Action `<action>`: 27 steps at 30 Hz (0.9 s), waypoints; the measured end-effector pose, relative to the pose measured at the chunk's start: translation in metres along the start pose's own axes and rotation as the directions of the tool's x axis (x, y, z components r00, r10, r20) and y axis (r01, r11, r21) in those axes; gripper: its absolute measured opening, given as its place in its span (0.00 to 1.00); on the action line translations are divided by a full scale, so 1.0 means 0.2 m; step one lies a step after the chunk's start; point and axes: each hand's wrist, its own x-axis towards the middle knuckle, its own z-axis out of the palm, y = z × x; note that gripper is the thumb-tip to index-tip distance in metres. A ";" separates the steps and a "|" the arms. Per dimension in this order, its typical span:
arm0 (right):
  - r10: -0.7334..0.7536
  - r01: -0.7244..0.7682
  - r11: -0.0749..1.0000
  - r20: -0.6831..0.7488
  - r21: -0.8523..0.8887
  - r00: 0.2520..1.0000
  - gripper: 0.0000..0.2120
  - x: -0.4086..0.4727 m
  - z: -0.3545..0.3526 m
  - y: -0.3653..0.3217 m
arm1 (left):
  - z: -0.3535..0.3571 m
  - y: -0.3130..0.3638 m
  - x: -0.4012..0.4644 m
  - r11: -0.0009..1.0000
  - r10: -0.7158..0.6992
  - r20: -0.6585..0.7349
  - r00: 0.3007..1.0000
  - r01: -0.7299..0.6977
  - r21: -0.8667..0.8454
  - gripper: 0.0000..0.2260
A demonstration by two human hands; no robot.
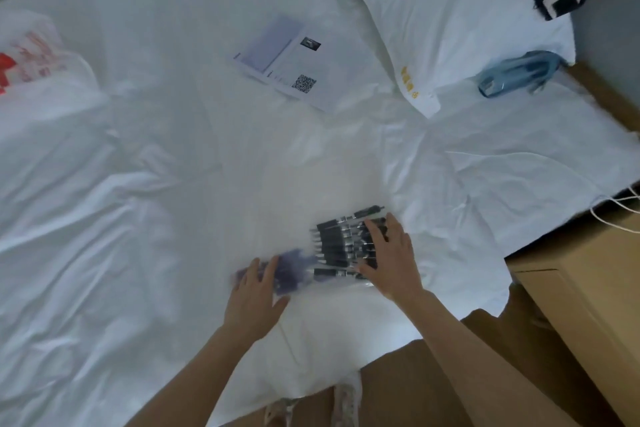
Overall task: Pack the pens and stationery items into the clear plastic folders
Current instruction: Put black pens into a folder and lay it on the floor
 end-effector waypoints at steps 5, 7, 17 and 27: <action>0.048 -0.048 0.999 0.013 0.022 0.999 0.44 0.02 0.02 0.03 | 0.02 0.01 0.03 0.993 -0.090 -0.090 0.992 0.082 -0.082 0.31; 0.055 -0.056 0.998 0.021 0.028 0.998 0.45 0.03 0.02 0.03 | 0.04 0.01 0.04 0.999 -0.052 -0.037 0.998 0.051 -0.006 0.34; 0.082 -0.073 0.988 -0.059 0.137 0.995 0.44 -0.01 0.01 0.03 | 0.13 0.06 -0.01 0.993 -0.095 -0.047 0.994 0.097 0.059 0.39; 0.128 -0.116 0.988 -0.126 0.098 0.984 0.42 -0.03 0.05 0.00 | 0.08 -0.10 0.02 0.952 -0.288 -0.142 0.947 0.268 -0.146 0.31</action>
